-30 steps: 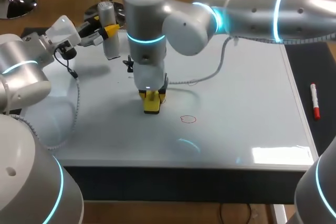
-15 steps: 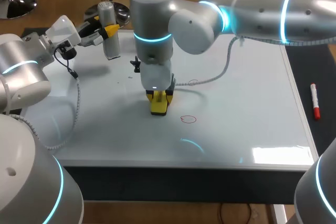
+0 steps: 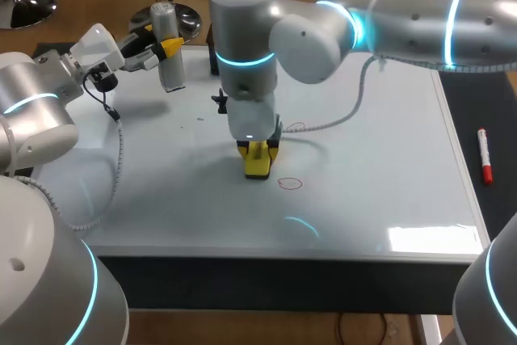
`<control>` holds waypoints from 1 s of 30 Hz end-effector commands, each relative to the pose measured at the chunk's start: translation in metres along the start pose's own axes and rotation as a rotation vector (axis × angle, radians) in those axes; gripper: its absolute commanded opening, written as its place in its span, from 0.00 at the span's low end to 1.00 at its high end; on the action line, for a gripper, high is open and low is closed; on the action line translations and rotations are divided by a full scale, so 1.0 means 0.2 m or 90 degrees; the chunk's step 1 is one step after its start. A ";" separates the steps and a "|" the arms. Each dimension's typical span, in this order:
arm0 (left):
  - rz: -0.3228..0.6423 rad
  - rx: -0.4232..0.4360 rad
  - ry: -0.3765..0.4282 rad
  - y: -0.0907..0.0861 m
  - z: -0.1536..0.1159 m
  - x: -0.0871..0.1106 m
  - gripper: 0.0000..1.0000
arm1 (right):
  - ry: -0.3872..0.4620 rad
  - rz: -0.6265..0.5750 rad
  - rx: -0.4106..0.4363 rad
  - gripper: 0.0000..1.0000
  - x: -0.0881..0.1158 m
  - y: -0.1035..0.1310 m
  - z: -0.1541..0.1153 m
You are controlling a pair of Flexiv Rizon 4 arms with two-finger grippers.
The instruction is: Pick up the inspection probe, press it on each red-marked spot on the whiteboard one by one, put down the probe, pick up the eraser, and wipe off all the red marks.
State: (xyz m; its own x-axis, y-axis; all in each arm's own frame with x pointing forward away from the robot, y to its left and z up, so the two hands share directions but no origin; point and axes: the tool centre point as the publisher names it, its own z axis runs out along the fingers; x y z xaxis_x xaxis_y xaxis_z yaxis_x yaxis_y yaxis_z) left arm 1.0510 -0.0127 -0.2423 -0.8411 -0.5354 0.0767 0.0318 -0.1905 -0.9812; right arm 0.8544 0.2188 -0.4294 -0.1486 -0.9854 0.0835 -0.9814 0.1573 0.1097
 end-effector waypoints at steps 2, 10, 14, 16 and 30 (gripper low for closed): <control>-0.001 0.001 0.001 0.00 0.00 0.00 0.00 | -0.003 -0.008 0.015 0.00 0.03 -0.02 -0.09; -0.001 0.001 0.001 0.00 0.00 0.00 0.00 | -0.015 -0.029 0.038 0.00 0.00 -0.11 -0.25; -0.001 0.001 0.001 0.00 0.00 0.00 0.00 | -0.011 -0.039 0.051 0.00 -0.02 -0.16 -0.30; -0.001 0.001 0.001 0.00 0.00 0.00 0.00 | -0.010 -0.040 0.052 0.00 -0.02 -0.18 -0.30; -0.001 0.001 0.001 0.00 0.00 0.00 0.00 | -0.046 -0.033 0.046 0.00 -0.17 -0.14 -0.19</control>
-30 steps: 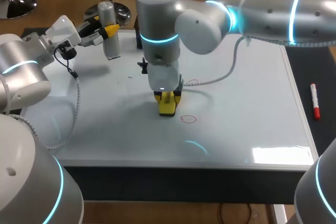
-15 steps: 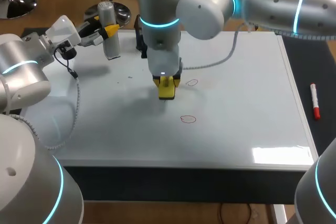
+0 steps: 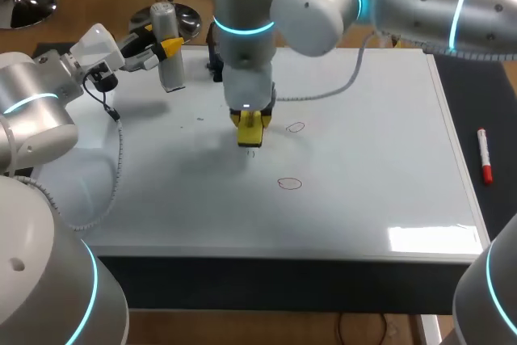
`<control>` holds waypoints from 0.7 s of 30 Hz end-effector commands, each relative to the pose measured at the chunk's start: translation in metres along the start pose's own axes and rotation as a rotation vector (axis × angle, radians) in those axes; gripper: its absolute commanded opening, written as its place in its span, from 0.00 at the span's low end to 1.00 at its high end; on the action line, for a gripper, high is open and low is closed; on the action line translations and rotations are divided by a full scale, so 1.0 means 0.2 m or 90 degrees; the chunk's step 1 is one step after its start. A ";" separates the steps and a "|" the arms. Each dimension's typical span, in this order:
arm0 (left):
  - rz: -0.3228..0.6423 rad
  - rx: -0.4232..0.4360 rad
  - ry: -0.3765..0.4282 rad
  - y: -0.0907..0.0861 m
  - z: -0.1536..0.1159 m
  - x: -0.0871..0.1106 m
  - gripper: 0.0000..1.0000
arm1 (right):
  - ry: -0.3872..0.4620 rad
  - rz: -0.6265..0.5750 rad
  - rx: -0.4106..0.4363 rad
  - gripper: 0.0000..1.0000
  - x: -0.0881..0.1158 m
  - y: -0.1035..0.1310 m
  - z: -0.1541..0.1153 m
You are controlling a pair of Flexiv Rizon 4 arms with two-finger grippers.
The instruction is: Pick up the inspection probe, press it on each red-marked spot on the whiteboard one by one, put down the probe, pick up the eraser, and wipe off all the red marks.
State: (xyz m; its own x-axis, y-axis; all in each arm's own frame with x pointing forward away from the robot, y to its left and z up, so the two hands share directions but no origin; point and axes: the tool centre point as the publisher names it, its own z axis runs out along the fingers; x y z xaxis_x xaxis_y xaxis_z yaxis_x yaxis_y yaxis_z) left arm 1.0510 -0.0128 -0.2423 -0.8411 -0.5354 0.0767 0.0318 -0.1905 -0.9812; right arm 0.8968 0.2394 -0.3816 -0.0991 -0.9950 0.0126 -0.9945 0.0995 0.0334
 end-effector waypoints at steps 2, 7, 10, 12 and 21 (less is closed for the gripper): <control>-0.001 0.001 0.001 0.00 0.00 0.00 0.00 | -0.005 0.001 -0.015 0.00 -0.08 0.06 0.12; -0.001 0.001 0.001 0.00 0.00 0.00 0.00 | -0.016 0.005 -0.035 0.00 -0.11 0.11 0.19; -0.001 0.001 0.001 0.00 0.00 0.00 0.00 | -0.016 0.005 -0.043 0.00 -0.11 0.13 0.21; -0.001 0.001 0.001 0.00 0.00 0.00 0.00 | -0.016 0.007 -0.046 0.00 -0.11 0.13 0.22; -0.001 0.001 0.001 0.00 0.00 0.00 0.00 | -0.003 0.012 -0.055 0.00 -0.04 0.14 0.26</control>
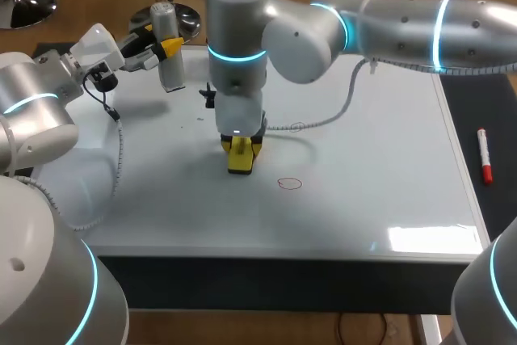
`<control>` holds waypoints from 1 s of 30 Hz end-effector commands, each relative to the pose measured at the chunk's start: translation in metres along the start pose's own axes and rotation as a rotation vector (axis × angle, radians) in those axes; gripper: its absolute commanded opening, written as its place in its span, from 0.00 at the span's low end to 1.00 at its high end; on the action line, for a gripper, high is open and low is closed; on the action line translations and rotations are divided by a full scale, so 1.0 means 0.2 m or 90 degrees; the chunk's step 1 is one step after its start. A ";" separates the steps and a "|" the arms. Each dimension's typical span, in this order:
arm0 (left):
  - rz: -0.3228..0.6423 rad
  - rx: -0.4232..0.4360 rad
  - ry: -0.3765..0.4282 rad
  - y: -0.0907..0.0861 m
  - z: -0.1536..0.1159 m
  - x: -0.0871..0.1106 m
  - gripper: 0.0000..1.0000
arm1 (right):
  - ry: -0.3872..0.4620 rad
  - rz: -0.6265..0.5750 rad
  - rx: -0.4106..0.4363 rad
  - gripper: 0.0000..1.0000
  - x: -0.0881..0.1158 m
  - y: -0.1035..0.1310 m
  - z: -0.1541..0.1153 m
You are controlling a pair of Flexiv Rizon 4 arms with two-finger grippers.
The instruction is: Pick up the inspection probe, press it on each red-marked spot on the whiteboard one by one, put down the probe, pick up the eraser, and wipe off all the red marks.
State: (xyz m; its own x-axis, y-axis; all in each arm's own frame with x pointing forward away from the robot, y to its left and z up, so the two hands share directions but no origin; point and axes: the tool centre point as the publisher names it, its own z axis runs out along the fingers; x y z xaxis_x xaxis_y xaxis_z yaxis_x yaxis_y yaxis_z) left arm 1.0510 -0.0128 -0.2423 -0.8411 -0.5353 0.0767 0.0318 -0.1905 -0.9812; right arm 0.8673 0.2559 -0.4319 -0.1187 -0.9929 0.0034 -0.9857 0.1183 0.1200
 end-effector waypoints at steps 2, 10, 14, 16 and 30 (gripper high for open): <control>-0.001 0.001 0.001 0.00 0.00 0.00 0.00 | 0.006 0.005 -0.002 0.00 0.05 -0.01 0.01; -0.001 0.001 0.001 0.00 0.00 0.00 0.00 | 0.020 0.021 -0.009 0.00 0.14 0.00 0.04; -0.001 0.001 0.001 0.00 0.00 0.00 0.00 | 0.023 0.027 -0.011 0.00 0.16 0.01 0.05; -0.001 0.001 0.001 0.00 0.00 0.00 0.00 | 0.024 0.028 -0.013 0.00 0.18 0.01 0.06; -0.001 0.001 0.001 0.00 0.00 0.00 0.00 | 0.024 0.026 -0.006 0.00 0.20 -0.02 -0.04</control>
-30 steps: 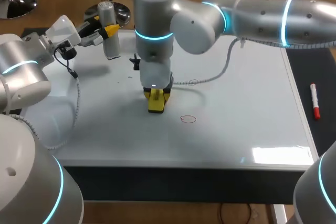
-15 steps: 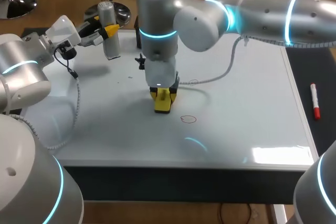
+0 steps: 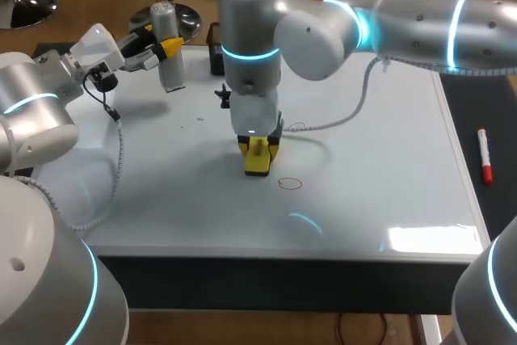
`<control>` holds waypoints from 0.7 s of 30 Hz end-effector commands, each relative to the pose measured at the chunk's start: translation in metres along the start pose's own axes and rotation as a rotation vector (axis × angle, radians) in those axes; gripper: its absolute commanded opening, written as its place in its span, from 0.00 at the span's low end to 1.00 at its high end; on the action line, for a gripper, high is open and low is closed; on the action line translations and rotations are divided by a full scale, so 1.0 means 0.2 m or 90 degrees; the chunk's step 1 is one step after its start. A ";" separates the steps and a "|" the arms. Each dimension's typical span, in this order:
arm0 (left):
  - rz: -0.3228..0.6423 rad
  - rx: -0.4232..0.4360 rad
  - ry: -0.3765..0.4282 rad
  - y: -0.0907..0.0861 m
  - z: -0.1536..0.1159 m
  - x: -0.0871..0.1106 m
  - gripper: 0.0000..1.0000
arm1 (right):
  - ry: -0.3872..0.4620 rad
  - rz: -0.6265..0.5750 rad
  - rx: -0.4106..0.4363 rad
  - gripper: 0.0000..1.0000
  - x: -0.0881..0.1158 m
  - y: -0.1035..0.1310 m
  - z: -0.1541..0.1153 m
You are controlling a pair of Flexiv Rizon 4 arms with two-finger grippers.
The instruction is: Pick up the inspection probe, press it on each red-marked spot on the whiteboard one by one, put down the probe, pick up the eraser, and wipe off all the red marks.
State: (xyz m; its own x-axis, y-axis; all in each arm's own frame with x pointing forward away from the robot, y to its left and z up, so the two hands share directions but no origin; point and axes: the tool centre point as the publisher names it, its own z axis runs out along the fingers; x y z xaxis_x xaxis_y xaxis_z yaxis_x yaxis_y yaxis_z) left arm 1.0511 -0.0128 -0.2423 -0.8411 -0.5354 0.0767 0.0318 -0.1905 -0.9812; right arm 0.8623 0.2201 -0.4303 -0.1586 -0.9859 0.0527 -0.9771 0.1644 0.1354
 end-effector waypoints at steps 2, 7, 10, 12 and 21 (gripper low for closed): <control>-0.001 0.001 0.001 0.00 0.00 0.00 0.00 | -0.006 -0.009 0.010 0.00 0.01 -0.04 -0.08; -0.001 0.001 0.001 0.00 0.00 0.00 0.00 | -0.015 -0.018 0.021 0.00 0.01 -0.11 -0.19; -0.001 0.001 0.001 0.00 0.00 0.00 0.00 | -0.015 -0.017 0.030 0.00 0.02 -0.17 -0.23; -0.001 0.001 0.001 0.00 0.00 0.00 0.00 | -0.009 -0.017 0.036 0.00 0.04 -0.21 -0.25; -0.001 0.001 0.001 0.00 0.00 0.00 0.00 | -0.021 0.023 0.029 0.00 0.15 -0.36 -0.28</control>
State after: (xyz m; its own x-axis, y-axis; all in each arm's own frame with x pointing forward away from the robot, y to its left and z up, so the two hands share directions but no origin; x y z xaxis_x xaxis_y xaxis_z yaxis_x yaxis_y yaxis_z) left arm 1.0511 -0.0128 -0.2423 -0.8411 -0.5354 0.0767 0.0318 -0.1905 -0.9812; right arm 0.9290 0.1905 -0.3837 -0.1843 -0.9815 0.0517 -0.9796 0.1878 0.0721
